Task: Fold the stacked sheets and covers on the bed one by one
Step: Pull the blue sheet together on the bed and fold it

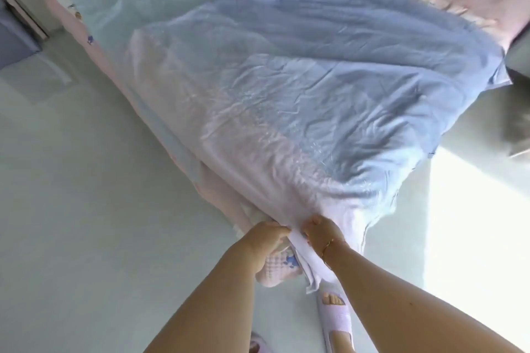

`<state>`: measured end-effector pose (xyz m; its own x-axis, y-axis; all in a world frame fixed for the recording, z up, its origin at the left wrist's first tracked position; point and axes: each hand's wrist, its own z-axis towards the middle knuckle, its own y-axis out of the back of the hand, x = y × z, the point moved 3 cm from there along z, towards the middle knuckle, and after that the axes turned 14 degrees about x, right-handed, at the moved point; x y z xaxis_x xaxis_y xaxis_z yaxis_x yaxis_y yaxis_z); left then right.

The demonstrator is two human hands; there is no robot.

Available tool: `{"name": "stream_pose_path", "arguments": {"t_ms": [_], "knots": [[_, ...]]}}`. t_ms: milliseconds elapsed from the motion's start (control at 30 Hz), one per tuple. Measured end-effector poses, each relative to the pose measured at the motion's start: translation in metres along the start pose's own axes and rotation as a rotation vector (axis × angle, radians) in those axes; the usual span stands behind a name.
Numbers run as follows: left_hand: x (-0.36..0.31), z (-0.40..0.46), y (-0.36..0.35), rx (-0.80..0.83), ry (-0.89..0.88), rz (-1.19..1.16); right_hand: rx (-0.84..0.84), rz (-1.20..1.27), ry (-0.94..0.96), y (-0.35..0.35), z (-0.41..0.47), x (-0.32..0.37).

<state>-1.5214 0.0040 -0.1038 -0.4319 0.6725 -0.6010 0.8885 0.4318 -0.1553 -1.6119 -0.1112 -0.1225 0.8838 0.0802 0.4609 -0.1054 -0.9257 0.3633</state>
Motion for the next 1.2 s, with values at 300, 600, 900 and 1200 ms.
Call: {"name": "stream_pose_path", "arguments": {"t_ms": [300,600,900,1200], "knots": [[0.033,0.003,-0.054,0.202,0.193,-0.163,0.066,1.041,-0.331,-0.051,-0.043,-0.083],[-0.033,0.008,-0.069,0.210,-0.008,-0.106,0.014,1.739,-0.332,-0.059,-0.045,-0.101],[-0.074,0.021,-0.085,0.210,-0.117,-0.127,0.028,0.970,-0.271,-0.060,-0.040,-0.130],[-0.037,0.036,-0.097,0.179,0.064,0.148,-0.012,1.364,-0.186,-0.045,-0.028,-0.136]]}}
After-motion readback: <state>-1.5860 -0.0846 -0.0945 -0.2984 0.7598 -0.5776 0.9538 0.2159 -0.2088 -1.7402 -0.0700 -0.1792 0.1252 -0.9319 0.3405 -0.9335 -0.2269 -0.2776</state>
